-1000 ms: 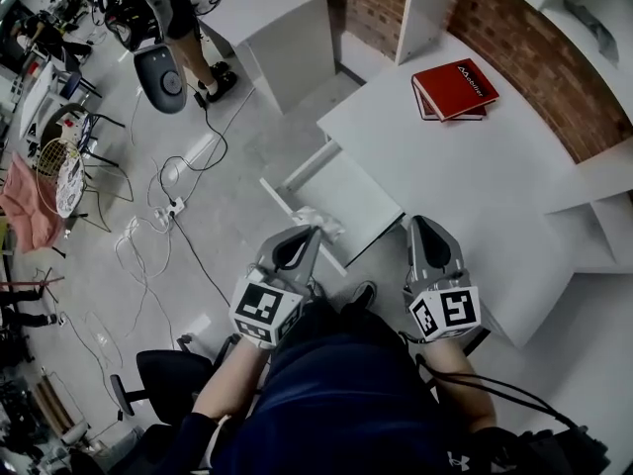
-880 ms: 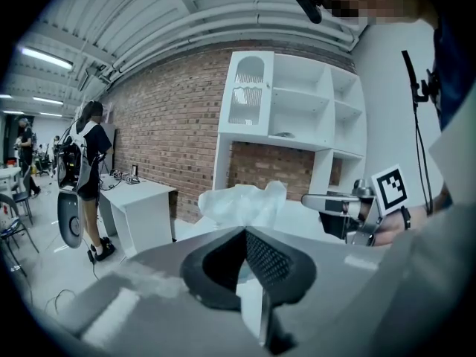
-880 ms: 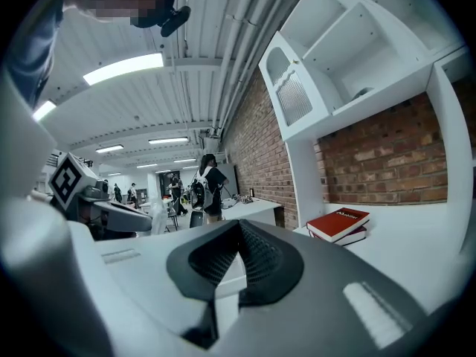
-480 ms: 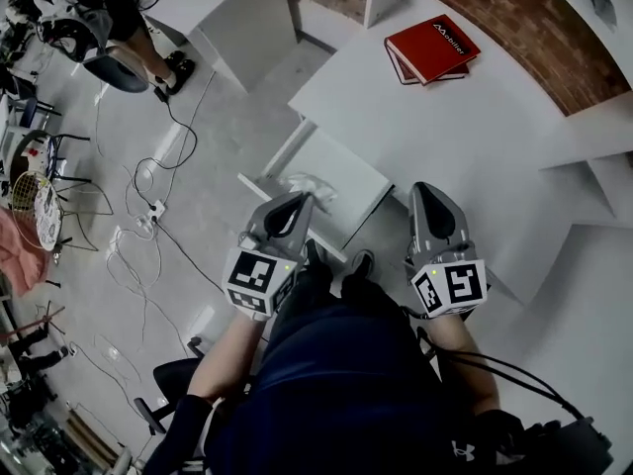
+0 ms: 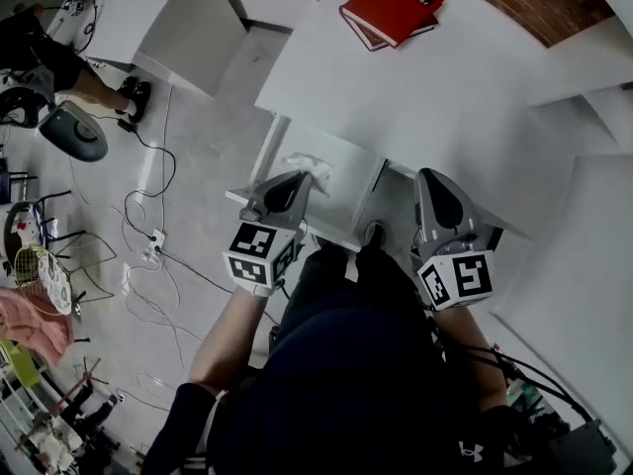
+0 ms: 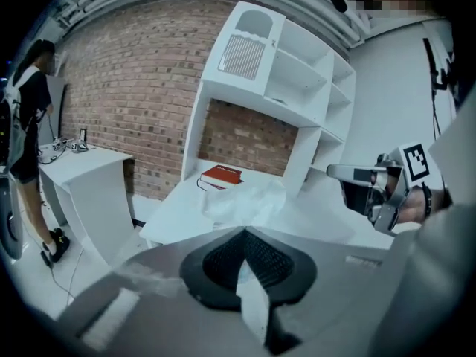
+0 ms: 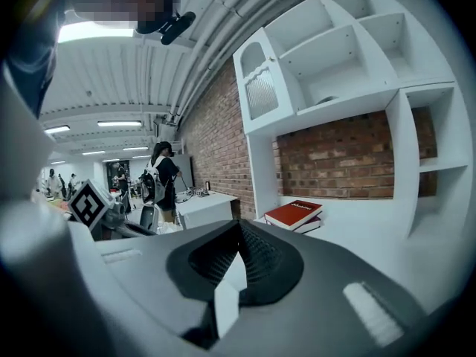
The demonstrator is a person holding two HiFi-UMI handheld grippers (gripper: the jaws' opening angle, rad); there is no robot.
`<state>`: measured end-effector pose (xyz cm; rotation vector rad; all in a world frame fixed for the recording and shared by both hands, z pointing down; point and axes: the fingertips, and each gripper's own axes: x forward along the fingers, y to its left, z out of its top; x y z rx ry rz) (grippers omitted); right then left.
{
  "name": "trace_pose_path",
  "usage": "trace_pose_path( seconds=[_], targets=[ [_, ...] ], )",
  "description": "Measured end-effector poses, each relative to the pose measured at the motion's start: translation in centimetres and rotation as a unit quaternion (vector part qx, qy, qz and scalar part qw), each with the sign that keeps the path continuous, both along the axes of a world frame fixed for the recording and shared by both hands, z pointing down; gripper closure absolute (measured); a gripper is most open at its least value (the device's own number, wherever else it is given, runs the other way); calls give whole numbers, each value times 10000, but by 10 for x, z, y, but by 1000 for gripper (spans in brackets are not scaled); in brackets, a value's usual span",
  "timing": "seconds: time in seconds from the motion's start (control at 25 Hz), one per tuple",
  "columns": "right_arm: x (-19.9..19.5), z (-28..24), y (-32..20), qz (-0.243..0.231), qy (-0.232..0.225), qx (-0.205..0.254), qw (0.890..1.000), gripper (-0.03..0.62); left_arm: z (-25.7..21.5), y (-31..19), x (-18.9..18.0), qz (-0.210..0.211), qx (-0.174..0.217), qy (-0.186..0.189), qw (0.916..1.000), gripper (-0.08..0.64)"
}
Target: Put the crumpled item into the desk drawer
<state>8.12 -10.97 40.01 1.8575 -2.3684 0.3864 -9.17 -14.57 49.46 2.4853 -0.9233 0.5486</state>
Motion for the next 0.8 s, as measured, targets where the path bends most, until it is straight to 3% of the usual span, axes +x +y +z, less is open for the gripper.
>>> trace_pose_path(
  seconds=[0.4,0.8],
  targets=[
    [35,28,10,558,-233,-235,9979,589,87,-25,31,461,-880,-697,9926,558],
    [60,63,30,939,-312,-544,9936,591,185,-36,40,885,-1713,-1366,9717,558]
  ],
)
